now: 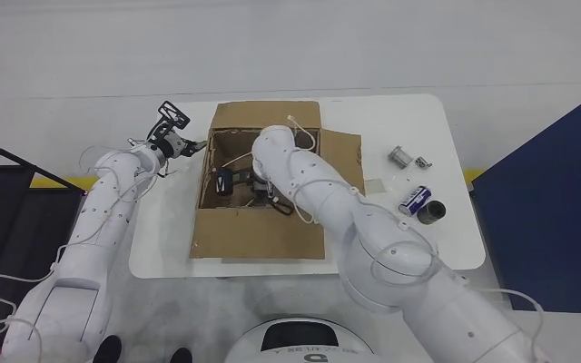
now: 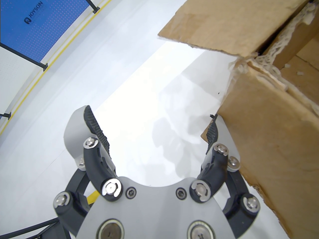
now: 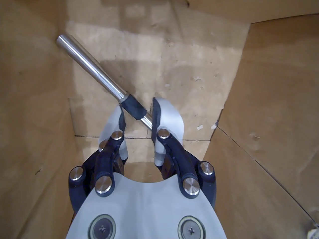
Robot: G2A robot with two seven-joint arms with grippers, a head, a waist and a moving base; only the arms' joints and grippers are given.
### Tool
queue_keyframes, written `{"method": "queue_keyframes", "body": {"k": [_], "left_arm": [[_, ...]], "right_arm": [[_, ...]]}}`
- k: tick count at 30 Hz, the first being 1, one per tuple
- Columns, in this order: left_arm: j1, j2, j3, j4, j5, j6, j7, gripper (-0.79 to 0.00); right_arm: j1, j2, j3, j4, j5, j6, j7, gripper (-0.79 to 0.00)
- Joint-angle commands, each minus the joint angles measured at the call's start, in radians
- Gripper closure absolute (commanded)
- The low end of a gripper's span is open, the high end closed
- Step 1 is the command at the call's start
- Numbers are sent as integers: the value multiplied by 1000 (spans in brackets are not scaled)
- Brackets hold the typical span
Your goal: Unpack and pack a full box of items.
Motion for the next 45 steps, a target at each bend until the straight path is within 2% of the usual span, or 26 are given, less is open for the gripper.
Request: {"method": "queue_keyframes", "body": {"k": [1,19,23,26,27,33,34,35,36,37,45], "left_arm": [[0,0,0,0,0,0,0,-785],[0,0,0,0,0,0,0,-785],[0,0,0,0,0,0,0,-785],[0,0,0,0,0,0,0,-785],[0,0,0,0,0,0,0,-785],[0,0,0,0,0,0,0,-785],[0,0,0,0,0,0,0,-785],[0,0,0,0,0,0,0,-785],[0,0,0,0,0,0,0,-785],[0,0,0,0,0,0,0,-785],[0,0,0,0,0,0,0,-785]], "right_arm": [[-6,0,-1,0,-3,-2,3,-332],[-31,-7,-1,3,-14,-4,40,-262],[-31,-7,-1,3,-14,-4,40,-172],[-31,-7,-1,3,-14,-4,40,-77],[-31,-7,-1,3,-14,-4,40,-12],[-31,-7,-1,3,-14,-4,40,0],[-31,-7,-1,3,-14,-4,40,-71],[-7,0,4,95,-7,61,108,-317],[0,-2,24,89,35,96,156,-566],[0,-2,24,89,35,96,156,-785],[0,-2,24,89,35,96,156,-785]]}}
